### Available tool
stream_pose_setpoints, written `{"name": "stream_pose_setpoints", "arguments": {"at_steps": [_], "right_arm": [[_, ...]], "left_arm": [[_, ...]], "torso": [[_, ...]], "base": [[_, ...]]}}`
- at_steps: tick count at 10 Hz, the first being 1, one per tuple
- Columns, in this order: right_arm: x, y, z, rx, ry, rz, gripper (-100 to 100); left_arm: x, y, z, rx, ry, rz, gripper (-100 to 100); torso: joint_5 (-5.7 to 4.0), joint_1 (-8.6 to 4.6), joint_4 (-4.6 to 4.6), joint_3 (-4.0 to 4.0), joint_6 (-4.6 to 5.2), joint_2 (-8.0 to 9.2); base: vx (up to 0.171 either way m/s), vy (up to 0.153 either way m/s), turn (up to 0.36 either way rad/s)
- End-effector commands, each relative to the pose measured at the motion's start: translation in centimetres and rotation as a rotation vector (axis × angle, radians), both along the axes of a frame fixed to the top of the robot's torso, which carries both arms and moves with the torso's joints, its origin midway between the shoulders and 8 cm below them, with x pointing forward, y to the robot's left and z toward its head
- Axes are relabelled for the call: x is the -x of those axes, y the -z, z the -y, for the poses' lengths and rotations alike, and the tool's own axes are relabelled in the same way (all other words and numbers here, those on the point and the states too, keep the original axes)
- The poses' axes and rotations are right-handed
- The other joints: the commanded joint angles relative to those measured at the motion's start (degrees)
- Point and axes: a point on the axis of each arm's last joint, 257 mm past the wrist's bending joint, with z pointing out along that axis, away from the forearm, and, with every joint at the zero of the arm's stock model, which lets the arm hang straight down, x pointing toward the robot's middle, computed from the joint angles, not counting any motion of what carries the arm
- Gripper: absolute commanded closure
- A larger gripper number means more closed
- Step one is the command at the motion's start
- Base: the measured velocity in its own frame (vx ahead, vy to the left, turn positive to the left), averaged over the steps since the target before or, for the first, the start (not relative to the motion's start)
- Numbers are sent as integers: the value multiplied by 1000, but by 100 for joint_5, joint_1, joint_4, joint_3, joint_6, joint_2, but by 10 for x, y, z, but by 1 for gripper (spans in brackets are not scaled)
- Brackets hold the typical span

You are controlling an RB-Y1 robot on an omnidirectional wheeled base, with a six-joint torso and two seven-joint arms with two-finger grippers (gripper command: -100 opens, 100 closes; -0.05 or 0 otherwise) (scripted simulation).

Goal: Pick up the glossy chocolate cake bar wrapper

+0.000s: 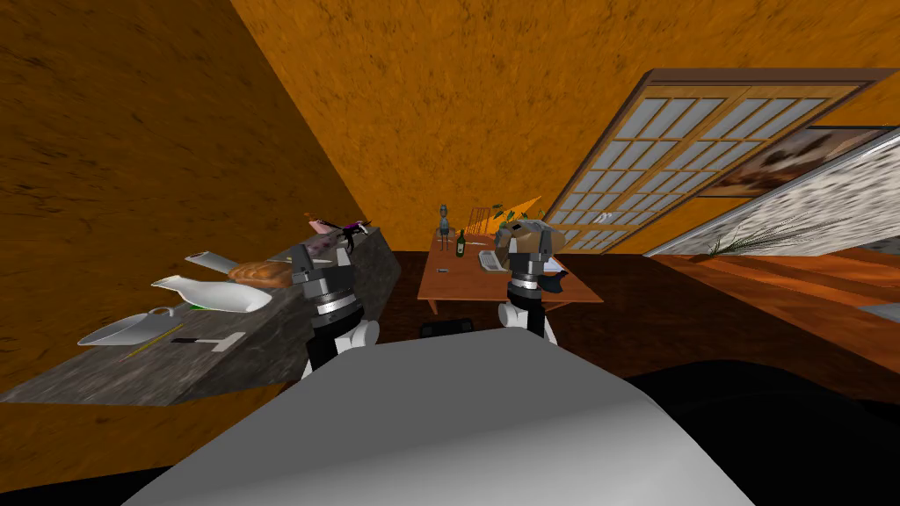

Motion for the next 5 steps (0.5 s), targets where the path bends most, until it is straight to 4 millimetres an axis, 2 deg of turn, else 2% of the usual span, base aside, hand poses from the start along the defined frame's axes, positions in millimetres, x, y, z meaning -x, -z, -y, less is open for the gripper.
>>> {"name": "stream_pose_setpoints", "arguments": {"at_steps": [1, 3, 5], "right_arm": [[-5, 6, -7, 44, -22, -27, -100], [-9, 13, -13, 81, -39, -53, -100], [-18, 32, -24, 143, -64, -116, -100]], "left_arm": [[0, 0, 0, 0, 0, 0, 0], [0, 0, 0, 0, 0, 0, 0], [0, 0, 0, 0, 0, 0, 0]], "torso": [[0, 0, 0, 0, 0, 0], [3, 14, 2, 5, -1, 9], [4, 21, 2, 6, -2, 10]], "base": [[-13, 21, 65], [-27, 48, 62], [-29, 69, 117]]}}
